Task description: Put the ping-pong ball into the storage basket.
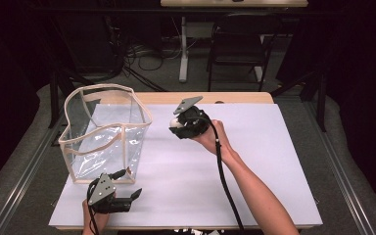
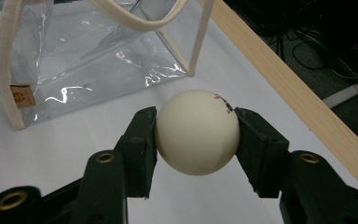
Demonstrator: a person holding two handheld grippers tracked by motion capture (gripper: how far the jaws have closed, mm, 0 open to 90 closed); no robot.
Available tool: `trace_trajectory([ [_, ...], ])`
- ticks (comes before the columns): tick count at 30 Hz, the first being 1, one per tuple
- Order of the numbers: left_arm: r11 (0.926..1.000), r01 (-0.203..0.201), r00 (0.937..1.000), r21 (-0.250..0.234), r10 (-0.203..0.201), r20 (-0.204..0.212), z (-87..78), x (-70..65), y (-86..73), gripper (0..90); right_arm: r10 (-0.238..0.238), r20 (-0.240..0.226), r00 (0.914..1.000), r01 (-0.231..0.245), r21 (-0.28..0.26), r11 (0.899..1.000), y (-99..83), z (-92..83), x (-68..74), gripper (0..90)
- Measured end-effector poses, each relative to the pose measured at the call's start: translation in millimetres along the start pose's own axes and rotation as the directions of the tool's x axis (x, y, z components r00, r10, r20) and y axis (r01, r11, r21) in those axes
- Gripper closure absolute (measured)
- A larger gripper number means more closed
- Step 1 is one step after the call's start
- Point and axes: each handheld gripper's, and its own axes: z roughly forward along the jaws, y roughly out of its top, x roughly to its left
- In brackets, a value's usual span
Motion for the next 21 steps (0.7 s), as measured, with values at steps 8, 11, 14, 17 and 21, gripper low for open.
trace_trajectory([
  [8,1.0000,0.002,1.0000,-0.003,-0.002,0.000,-0.2,0.1,-0.2,15.9,0.006,0.002,1.0000,-0.006,-0.005,1.000,5.7,-0.6,-3.1,50.7],
  [11,1.0000,0.003,1.0000,-0.004,-0.003,0.000,-0.4,0.0,-0.2,15.9,0.008,0.001,1.0000,-0.008,-0.005,1.000,7.6,-0.2,-4.1,50.7],
  [14,1.0000,0.002,1.0000,-0.002,-0.002,-0.002,-0.6,0.0,-0.1,15.9,0.005,0.002,1.0000,-0.005,-0.007,1.000,10.5,0.2,-5.1,50.7],
  [17,1.0000,0.001,1.0000,-0.002,-0.001,-0.001,-0.6,-0.1,-0.1,15.9,0.005,0.003,1.0000,-0.005,-0.006,1.000,12.1,0.3,-5.4,50.7],
  [21,1.0000,0.001,1.0000,-0.002,-0.001,-0.001,-0.6,0.1,-0.1,15.9,0.000,0.005,1.0000,0.000,-0.004,1.000,15.5,0.8,-6.4,50.7],
])
